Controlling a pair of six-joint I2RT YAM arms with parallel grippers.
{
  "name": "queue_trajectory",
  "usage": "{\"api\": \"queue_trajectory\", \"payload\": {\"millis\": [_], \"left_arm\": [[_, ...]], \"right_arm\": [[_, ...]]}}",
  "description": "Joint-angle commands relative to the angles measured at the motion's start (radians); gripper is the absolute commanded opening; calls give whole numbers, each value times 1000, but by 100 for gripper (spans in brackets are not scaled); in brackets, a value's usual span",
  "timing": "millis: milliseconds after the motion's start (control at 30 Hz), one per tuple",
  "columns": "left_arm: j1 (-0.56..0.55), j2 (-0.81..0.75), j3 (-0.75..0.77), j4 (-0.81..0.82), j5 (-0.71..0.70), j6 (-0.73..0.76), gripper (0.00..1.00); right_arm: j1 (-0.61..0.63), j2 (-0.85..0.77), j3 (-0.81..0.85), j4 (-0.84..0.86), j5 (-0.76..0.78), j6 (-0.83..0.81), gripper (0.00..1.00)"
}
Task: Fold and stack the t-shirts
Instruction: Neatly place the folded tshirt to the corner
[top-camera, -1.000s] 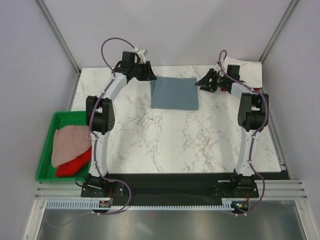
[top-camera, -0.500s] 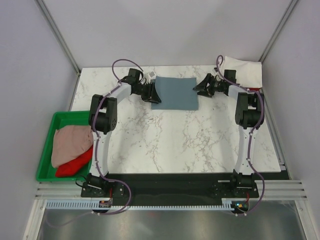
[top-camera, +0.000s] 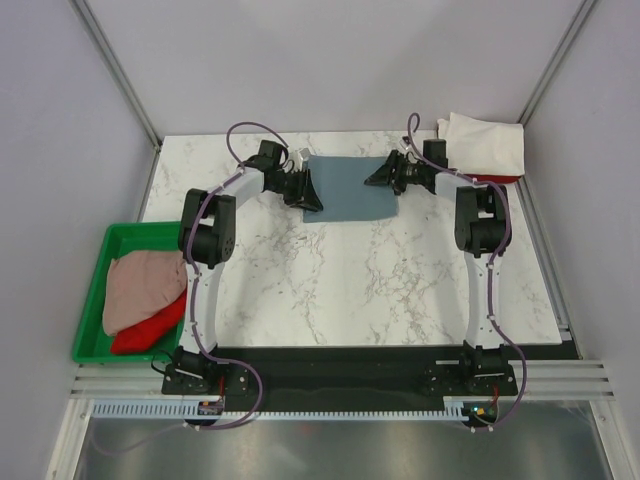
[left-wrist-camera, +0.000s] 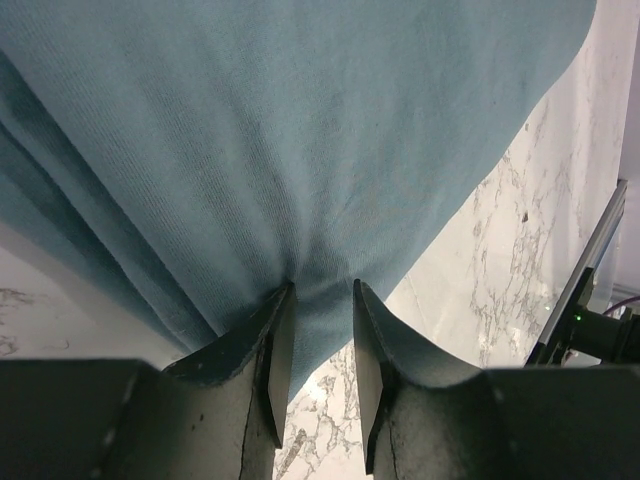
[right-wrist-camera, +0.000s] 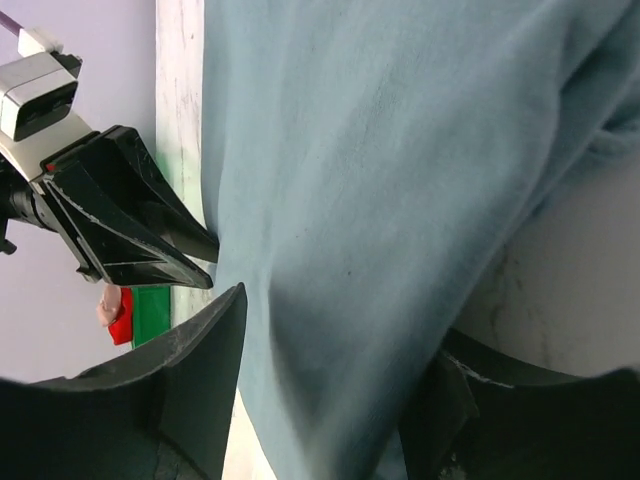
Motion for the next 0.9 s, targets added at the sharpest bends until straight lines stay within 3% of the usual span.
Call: {"api": "queue_trajectory", "payload": {"millis": [0, 100, 133, 167, 233, 333, 467, 667, 867], "left_arm": [[-16, 13, -17, -27, -13, 2, 37], [-18, 5, -17, -29, -23, 2, 36], [-18, -1, -17, -27, -28, 5, 35], [-19, -14, -12, -26, -36, 8, 35], [-16, -34, -5, -27, -74, 22, 37], [-16, -76, 21, -30, -129, 72, 39], [-16, -110, 38, -35, -145, 105, 39], [-16, -123, 60, -39, -160, 131, 40], [-27, -117, 80, -39, -164, 137, 40]], "right_arm": [[25, 73, -24, -70, 55, -13, 59], [27, 69, -24, -75, 49, -28, 38], [25, 64, -20, -77, 48, -51, 18], [24, 47, -11, -84, 47, -63, 9], [12, 27, 12, -113, 47, -124, 0], [-11, -31, 107, -260, 100, -272, 0], [-30, -95, 339, -565, 171, -622, 0], [-60, -186, 390, -649, 298, -784, 0], [-106, -209, 414, -659, 403, -827, 0]]}}
